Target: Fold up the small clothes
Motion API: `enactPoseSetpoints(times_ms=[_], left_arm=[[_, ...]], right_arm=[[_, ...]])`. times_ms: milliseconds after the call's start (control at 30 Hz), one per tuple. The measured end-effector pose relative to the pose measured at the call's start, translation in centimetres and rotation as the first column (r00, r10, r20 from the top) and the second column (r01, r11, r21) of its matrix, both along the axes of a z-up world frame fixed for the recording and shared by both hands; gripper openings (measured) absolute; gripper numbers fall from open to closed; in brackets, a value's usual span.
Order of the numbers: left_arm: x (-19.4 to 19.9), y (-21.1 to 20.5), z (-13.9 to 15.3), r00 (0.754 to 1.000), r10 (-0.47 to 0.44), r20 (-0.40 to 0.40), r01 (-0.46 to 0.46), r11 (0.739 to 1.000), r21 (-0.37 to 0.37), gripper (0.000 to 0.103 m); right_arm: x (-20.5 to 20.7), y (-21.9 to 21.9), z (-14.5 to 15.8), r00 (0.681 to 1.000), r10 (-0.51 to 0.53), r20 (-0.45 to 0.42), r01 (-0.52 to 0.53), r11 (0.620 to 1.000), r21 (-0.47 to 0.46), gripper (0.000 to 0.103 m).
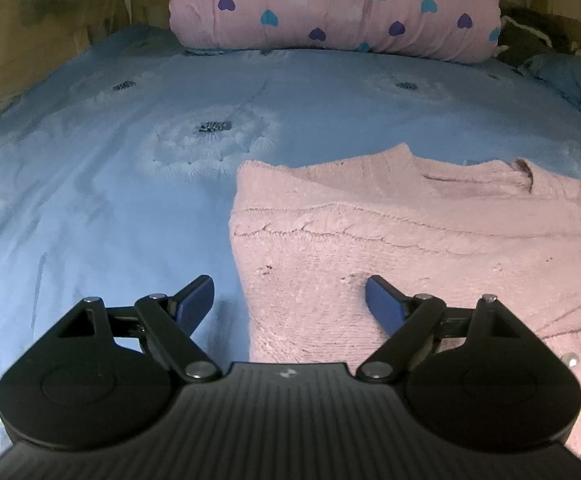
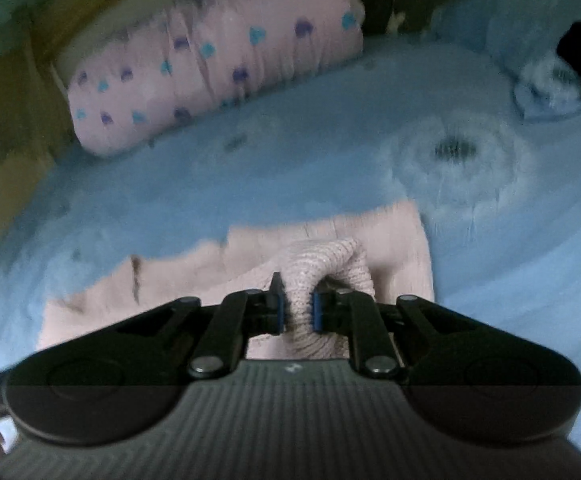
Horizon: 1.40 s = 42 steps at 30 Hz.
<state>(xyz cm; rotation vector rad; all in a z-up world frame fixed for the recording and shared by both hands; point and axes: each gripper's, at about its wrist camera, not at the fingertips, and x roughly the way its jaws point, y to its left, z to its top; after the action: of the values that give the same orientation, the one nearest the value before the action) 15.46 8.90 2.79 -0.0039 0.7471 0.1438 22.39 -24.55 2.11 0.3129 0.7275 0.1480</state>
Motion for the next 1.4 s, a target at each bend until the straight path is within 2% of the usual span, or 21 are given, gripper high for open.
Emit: enactPoseSetpoints(times_ms=[133, 300, 400, 567, 700, 867, 1033, 1133, 1167, 1233, 1400], left_arm=[[0.1, 0.5, 0.1, 1.0, 0.005, -0.002, -0.005, 1.0, -0.031, 0.087], [-0.3, 0.4, 0.9, 0.999, 0.008, 0.038, -0.007, 1.0, -0.027, 0.087], [-0.4, 0.2, 1.2, 0.998, 0.014, 0.057, -0.013, 1.0, -0.004, 0.087], [-0.1, 0.5, 0.7, 0.999, 0.031, 0.026, -0.031, 0.999, -0.009, 0.087], [0.0, 0.5, 0.4, 1.0, 0.028, 0.012, -0.028, 1.0, 0.004, 0.087], [0.1, 0.8, 0.1, 1.0, 0.031, 0.006, -0.031, 1.0, -0.007, 0.087], [0.2, 0.8, 0.2, 0.999, 0.039, 0.003, -0.039, 0.999, -0.016, 0.087], [0.2, 0.8, 0.6, 0.999, 0.046, 0.008, -0.046, 0.999, -0.014, 0.087], [0.1, 0.7, 0.8, 0.999, 0.044, 0.015, -0.044, 0.999, -0.008, 0.087], [0.2, 0.6, 1.4, 0.998, 0.046, 0.032, -0.046, 0.999, 0.009, 0.087], [2.3, 0.5, 3.0, 0.999, 0.015, 0.047, -0.015, 1.0, 0.006, 0.087]], right_arm=[[-0.2, 0.2, -1.1, 1.0, 0.001, 0.016, 0.0, 0.999, -0.036, 0.017], [-0.6, 0.3, 0.3, 1.0, 0.009, 0.011, -0.009, 0.998, -0.054, 0.024], [-1.6, 0.0, 1.4, 0.999, 0.012, 0.047, -0.009, 0.998, -0.057, 0.027], [-3.0, 0.3, 2.0, 0.996, 0.008, 0.094, 0.004, 0.992, -0.126, 0.029], [-2.2, 0.1, 0.3, 0.999, -0.016, 0.048, 0.025, 0.982, -0.187, 0.029], [-2.1, -1.1, -1.3, 0.998, -0.026, 0.052, 0.034, 0.988, -0.153, 0.032], [-2.0, -0.6, 0.4, 0.999, -0.038, 0.039, 0.043, 0.988, -0.148, 0.033], [-1.0, 0.5, 2.2, 0.996, 0.015, 0.086, 0.0, 0.984, -0.178, 0.036], [-0.3, 0.9, 2.6, 0.995, 0.037, 0.088, -0.02, 0.982, -0.187, 0.04], [1.3, 1.8, 3.1, 0.992, 0.093, 0.08, -0.076, 0.978, -0.195, 0.044], [6.0, 3.4, 3.3, 0.976, 0.213, 0.039, -0.201, 0.959, -0.201, 0.045]])
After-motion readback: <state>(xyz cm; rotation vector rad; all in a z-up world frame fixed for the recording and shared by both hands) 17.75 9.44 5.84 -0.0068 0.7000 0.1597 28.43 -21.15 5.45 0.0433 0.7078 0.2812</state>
